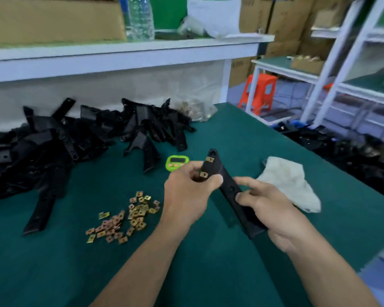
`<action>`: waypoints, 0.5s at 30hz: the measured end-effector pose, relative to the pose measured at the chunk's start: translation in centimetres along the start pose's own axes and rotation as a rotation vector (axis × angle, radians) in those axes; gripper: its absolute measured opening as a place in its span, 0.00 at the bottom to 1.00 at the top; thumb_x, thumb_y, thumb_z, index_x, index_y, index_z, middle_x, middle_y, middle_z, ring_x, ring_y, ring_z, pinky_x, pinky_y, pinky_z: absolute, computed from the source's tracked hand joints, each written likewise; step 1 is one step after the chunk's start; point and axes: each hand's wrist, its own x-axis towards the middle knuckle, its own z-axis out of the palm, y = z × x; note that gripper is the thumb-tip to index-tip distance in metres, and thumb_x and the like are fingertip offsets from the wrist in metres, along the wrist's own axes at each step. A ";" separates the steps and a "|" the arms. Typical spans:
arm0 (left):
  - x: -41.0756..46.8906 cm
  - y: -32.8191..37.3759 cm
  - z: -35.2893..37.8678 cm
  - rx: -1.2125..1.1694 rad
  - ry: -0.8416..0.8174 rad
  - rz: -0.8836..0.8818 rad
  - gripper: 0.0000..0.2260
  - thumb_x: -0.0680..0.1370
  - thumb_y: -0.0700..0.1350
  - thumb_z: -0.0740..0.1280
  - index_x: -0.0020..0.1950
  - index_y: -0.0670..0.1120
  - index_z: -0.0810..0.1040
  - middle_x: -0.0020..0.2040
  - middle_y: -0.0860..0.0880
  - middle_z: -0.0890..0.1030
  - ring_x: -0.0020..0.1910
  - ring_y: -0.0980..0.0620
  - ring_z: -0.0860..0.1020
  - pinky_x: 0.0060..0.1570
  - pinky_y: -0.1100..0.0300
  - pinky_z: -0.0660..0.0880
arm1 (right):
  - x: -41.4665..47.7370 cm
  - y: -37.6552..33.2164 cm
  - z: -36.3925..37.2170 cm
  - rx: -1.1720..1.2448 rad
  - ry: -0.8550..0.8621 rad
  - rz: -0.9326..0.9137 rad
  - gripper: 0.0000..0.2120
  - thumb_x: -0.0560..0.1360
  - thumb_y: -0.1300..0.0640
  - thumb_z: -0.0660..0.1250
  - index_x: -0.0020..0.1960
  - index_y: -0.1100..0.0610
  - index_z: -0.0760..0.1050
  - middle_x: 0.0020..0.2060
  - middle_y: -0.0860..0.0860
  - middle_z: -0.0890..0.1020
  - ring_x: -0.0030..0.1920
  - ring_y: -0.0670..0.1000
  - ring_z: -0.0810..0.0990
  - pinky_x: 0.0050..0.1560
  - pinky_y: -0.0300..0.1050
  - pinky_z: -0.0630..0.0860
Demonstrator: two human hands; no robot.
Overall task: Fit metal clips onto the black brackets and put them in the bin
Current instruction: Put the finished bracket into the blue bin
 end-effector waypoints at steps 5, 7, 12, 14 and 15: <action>1.7 3.5 11.3 -0.217 -0.302 -0.153 0.09 0.69 0.40 0.72 0.44 0.52 0.88 0.29 0.53 0.77 0.26 0.55 0.70 0.28 0.65 0.68 | -3.6 1.1 -7.9 0.164 0.251 0.102 0.12 0.80 0.61 0.66 0.50 0.50 0.86 0.47 0.55 0.88 0.46 0.59 0.87 0.43 0.50 0.81; 2.5 4.5 16.2 -0.204 -0.381 -0.277 0.05 0.71 0.36 0.71 0.40 0.45 0.84 0.29 0.50 0.74 0.27 0.52 0.69 0.28 0.63 0.66 | -3.8 1.8 -11.2 0.206 0.373 0.153 0.07 0.78 0.59 0.68 0.46 0.56 0.86 0.42 0.55 0.87 0.40 0.58 0.84 0.42 0.51 0.76; 6.7 9.0 25.7 -0.308 -0.524 -0.435 0.04 0.77 0.42 0.73 0.44 0.45 0.79 0.36 0.47 0.80 0.33 0.52 0.77 0.33 0.63 0.71 | 2.5 -1.6 -22.2 0.541 0.668 0.176 0.08 0.81 0.59 0.65 0.43 0.57 0.72 0.31 0.54 0.74 0.24 0.49 0.70 0.25 0.37 0.62; 8.7 9.8 27.2 -0.247 -0.466 -0.476 0.06 0.78 0.46 0.72 0.50 0.46 0.78 0.41 0.48 0.82 0.34 0.52 0.78 0.32 0.61 0.70 | 5.4 -3.4 -25.8 0.642 0.748 0.128 0.11 0.85 0.50 0.60 0.50 0.57 0.70 0.35 0.54 0.73 0.29 0.51 0.69 0.31 0.41 0.68; 9.4 9.6 27.3 -0.198 -0.427 -0.479 0.06 0.78 0.47 0.72 0.51 0.46 0.78 0.42 0.48 0.82 0.33 0.52 0.76 0.31 0.61 0.67 | 6.4 -3.3 -26.6 0.603 0.771 0.159 0.14 0.85 0.46 0.59 0.54 0.58 0.70 0.39 0.55 0.74 0.33 0.53 0.71 0.37 0.45 0.73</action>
